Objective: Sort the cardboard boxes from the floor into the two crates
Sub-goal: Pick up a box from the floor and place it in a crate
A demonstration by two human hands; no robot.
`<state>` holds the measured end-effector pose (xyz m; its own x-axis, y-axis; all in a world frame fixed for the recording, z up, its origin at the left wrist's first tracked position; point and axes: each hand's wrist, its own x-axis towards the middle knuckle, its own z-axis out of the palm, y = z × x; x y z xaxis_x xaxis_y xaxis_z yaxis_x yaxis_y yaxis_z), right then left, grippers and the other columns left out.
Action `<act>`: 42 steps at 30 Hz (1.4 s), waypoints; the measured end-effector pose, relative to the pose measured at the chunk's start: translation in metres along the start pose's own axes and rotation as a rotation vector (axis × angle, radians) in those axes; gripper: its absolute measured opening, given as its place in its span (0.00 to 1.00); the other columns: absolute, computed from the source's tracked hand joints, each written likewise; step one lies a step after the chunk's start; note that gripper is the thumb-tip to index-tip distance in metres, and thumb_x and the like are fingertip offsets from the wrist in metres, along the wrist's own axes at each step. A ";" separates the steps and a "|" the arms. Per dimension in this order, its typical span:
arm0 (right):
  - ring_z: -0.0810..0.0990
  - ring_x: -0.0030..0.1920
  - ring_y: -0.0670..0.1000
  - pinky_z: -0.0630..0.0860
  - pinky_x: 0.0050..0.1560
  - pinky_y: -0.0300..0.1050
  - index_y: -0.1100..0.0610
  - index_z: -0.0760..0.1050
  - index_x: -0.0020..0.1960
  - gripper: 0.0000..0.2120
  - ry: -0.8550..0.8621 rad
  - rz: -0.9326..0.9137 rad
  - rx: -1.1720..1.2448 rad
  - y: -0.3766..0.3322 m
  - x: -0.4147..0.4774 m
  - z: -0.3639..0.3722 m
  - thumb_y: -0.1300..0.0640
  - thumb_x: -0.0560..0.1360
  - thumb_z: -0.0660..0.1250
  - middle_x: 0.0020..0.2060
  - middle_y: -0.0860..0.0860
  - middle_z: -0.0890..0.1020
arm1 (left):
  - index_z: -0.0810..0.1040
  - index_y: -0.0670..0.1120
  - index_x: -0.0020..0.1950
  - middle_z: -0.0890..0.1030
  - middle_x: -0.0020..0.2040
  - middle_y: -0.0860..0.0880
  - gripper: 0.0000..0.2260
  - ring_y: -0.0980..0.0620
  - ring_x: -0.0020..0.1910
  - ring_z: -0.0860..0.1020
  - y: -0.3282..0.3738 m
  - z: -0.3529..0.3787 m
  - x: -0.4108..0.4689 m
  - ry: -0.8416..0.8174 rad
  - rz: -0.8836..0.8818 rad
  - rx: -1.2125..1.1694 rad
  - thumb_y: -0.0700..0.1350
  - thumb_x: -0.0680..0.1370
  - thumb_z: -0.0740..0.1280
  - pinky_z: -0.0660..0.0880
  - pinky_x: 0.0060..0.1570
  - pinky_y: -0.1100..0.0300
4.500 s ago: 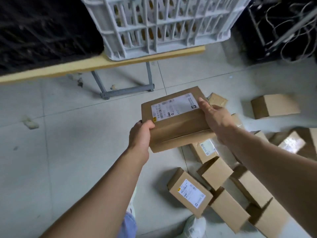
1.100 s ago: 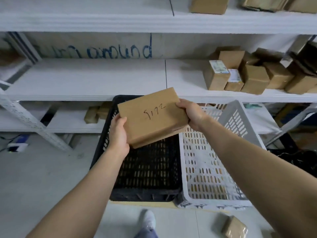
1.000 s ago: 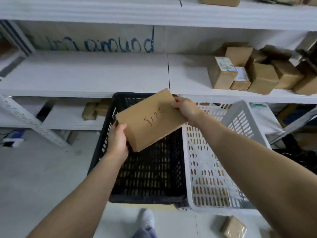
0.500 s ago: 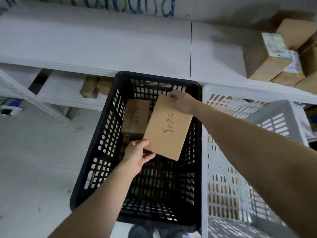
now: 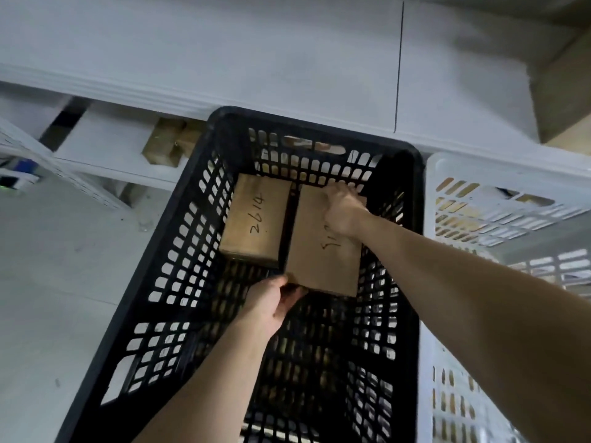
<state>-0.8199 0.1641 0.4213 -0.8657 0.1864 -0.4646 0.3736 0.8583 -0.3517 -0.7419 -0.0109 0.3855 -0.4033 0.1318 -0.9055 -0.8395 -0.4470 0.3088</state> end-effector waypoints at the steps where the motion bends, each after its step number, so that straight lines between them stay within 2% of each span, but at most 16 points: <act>1: 0.54 0.75 0.58 0.53 0.74 0.49 0.59 0.58 0.75 0.27 -0.037 -0.004 0.019 0.002 0.001 0.004 0.64 0.77 0.59 0.75 0.57 0.57 | 0.76 0.33 0.52 0.79 0.53 0.35 0.07 0.38 0.56 0.78 0.000 0.002 0.005 -0.006 -0.001 -0.029 0.35 0.80 0.60 0.77 0.48 0.52; 4: 0.60 0.73 0.59 0.61 0.72 0.49 0.61 0.64 0.72 0.22 -0.049 0.008 0.034 0.007 0.002 0.014 0.64 0.78 0.58 0.73 0.58 0.62 | 0.74 0.33 0.57 0.78 0.56 0.34 0.09 0.37 0.59 0.76 0.003 0.005 0.014 0.001 -0.013 -0.097 0.34 0.80 0.58 0.75 0.55 0.49; 7: 0.63 0.72 0.57 0.65 0.70 0.49 0.60 0.63 0.74 0.24 -0.076 0.071 0.208 0.005 -0.002 0.011 0.66 0.79 0.57 0.73 0.57 0.64 | 0.74 0.33 0.58 0.78 0.57 0.35 0.10 0.38 0.57 0.77 0.006 0.005 0.010 -0.015 -0.009 -0.071 0.34 0.80 0.58 0.75 0.55 0.49; 9: 0.66 0.71 0.56 0.68 0.68 0.47 0.59 0.60 0.76 0.26 -0.078 0.106 0.328 0.003 -0.007 0.002 0.66 0.78 0.57 0.72 0.57 0.66 | 0.75 0.35 0.59 0.79 0.56 0.36 0.10 0.40 0.55 0.78 0.008 0.004 0.002 -0.003 0.004 0.046 0.35 0.80 0.60 0.76 0.54 0.49; 12: 0.73 0.64 0.56 0.74 0.57 0.43 0.56 0.65 0.74 0.23 0.022 0.098 0.447 -0.010 -0.025 -0.016 0.61 0.79 0.56 0.68 0.55 0.71 | 0.74 0.39 0.62 0.77 0.60 0.39 0.11 0.41 0.59 0.76 0.016 0.008 -0.018 0.070 0.098 0.310 0.39 0.80 0.61 0.74 0.58 0.48; 15: 0.78 0.57 0.53 0.77 0.56 0.47 0.55 0.69 0.70 0.20 0.141 0.048 0.665 -0.032 -0.055 -0.036 0.52 0.79 0.61 0.62 0.52 0.77 | 0.72 0.42 0.66 0.75 0.64 0.44 0.13 0.44 0.61 0.75 0.033 0.021 -0.053 0.078 0.316 0.524 0.40 0.81 0.60 0.73 0.60 0.53; 17: 0.77 0.53 0.47 0.74 0.52 0.38 0.55 0.73 0.67 0.19 0.223 -0.017 0.772 -0.049 -0.080 -0.051 0.48 0.79 0.62 0.56 0.48 0.79 | 0.72 0.44 0.66 0.77 0.61 0.47 0.14 0.49 0.58 0.77 0.049 0.033 -0.082 0.064 0.502 0.633 0.42 0.81 0.59 0.73 0.60 0.54; 19: 0.75 0.47 0.38 0.68 0.44 0.30 0.55 0.75 0.63 0.18 0.305 -0.095 0.881 -0.062 -0.107 -0.068 0.46 0.79 0.62 0.48 0.41 0.79 | 0.74 0.47 0.64 0.78 0.55 0.51 0.12 0.54 0.51 0.77 0.066 0.046 -0.115 0.061 0.707 0.711 0.45 0.81 0.61 0.75 0.53 0.59; 22: 0.74 0.47 0.34 0.66 0.43 0.28 0.52 0.76 0.61 0.17 0.413 -0.140 1.022 -0.075 -0.151 -0.095 0.44 0.78 0.62 0.45 0.36 0.77 | 0.76 0.50 0.60 0.76 0.49 0.60 0.10 0.63 0.48 0.74 0.085 0.065 -0.165 0.015 0.987 0.714 0.46 0.80 0.62 0.70 0.48 0.67; 24: 0.74 0.48 0.33 0.66 0.44 0.28 0.50 0.75 0.61 0.17 0.474 -0.153 1.081 -0.081 -0.184 -0.112 0.42 0.78 0.61 0.45 0.35 0.77 | 0.77 0.51 0.58 0.77 0.48 0.61 0.09 0.65 0.49 0.75 0.093 0.075 -0.197 -0.074 1.087 0.665 0.47 0.79 0.63 0.71 0.51 0.66; 26: 0.75 0.52 0.33 0.68 0.48 0.30 0.51 0.76 0.61 0.19 0.533 -0.185 1.154 -0.085 -0.217 -0.128 0.41 0.77 0.61 0.49 0.36 0.79 | 0.77 0.50 0.58 0.79 0.51 0.57 0.09 0.61 0.53 0.77 0.095 0.082 -0.228 -0.199 1.136 0.624 0.49 0.79 0.64 0.72 0.55 0.64; 29: 0.76 0.58 0.37 0.69 0.61 0.39 0.49 0.77 0.57 0.17 0.661 -0.224 1.232 -0.094 -0.268 -0.145 0.39 0.76 0.60 0.52 0.38 0.80 | 0.77 0.49 0.56 0.81 0.54 0.52 0.10 0.57 0.55 0.78 0.091 0.084 -0.271 -0.417 1.221 0.620 0.51 0.79 0.64 0.72 0.58 0.62; 32: 0.77 0.59 0.42 0.69 0.63 0.43 0.51 0.80 0.49 0.18 0.826 -0.231 1.296 -0.111 -0.320 -0.150 0.39 0.76 0.60 0.52 0.44 0.83 | 0.77 0.50 0.53 0.81 0.52 0.53 0.11 0.58 0.56 0.78 0.085 0.074 -0.310 -0.654 1.276 0.625 0.55 0.78 0.62 0.70 0.57 0.63; 36: 0.77 0.61 0.41 0.68 0.68 0.47 0.47 0.79 0.45 0.14 1.002 -0.235 1.356 -0.143 -0.386 -0.137 0.43 0.79 0.58 0.55 0.43 0.82 | 0.77 0.50 0.55 0.81 0.54 0.51 0.21 0.55 0.58 0.78 0.079 0.045 -0.361 -0.927 1.245 0.634 0.63 0.74 0.60 0.71 0.60 0.60; 39: 0.76 0.62 0.42 0.68 0.67 0.47 0.46 0.78 0.50 0.15 1.103 -0.243 1.371 -0.162 -0.429 -0.123 0.41 0.80 0.55 0.58 0.45 0.80 | 0.78 0.52 0.54 0.81 0.54 0.50 0.24 0.52 0.60 0.78 0.072 0.019 -0.394 -1.131 1.201 0.639 0.69 0.72 0.60 0.70 0.65 0.54; 42: 0.76 0.61 0.41 0.68 0.67 0.45 0.46 0.78 0.54 0.19 1.225 -0.236 1.372 -0.170 -0.479 -0.105 0.37 0.75 0.56 0.58 0.45 0.81 | 0.79 0.52 0.52 0.80 0.54 0.49 0.26 0.50 0.60 0.77 0.052 0.001 -0.424 -1.327 1.106 0.637 0.71 0.68 0.60 0.70 0.65 0.53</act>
<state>-0.5034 -0.0204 0.7893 -0.4279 0.8713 0.2404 -0.3423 0.0900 -0.9353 -0.6150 -0.0897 0.7855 -0.5226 0.7150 0.4644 0.1106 -0.4833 0.8685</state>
